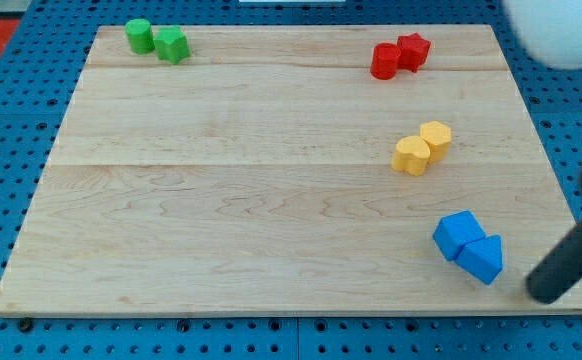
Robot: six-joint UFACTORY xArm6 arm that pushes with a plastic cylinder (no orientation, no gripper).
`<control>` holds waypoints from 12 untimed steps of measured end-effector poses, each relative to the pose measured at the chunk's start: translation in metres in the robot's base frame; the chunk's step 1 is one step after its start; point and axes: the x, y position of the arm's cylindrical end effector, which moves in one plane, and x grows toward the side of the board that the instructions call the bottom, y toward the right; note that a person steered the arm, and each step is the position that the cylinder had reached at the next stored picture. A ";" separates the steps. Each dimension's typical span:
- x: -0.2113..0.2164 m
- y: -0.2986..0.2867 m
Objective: Push the blue triangle and blue cube slightly up and left
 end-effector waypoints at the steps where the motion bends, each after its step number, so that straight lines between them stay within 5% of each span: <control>1: -0.024 -0.077; 2: -0.026 -0.137; 3: 0.001 -0.095; 4: 0.004 0.010; 7: -0.063 -0.067; 8: -0.051 -0.109; 9: -0.088 -0.169; 11: -0.040 -0.157; 12: -0.078 -0.145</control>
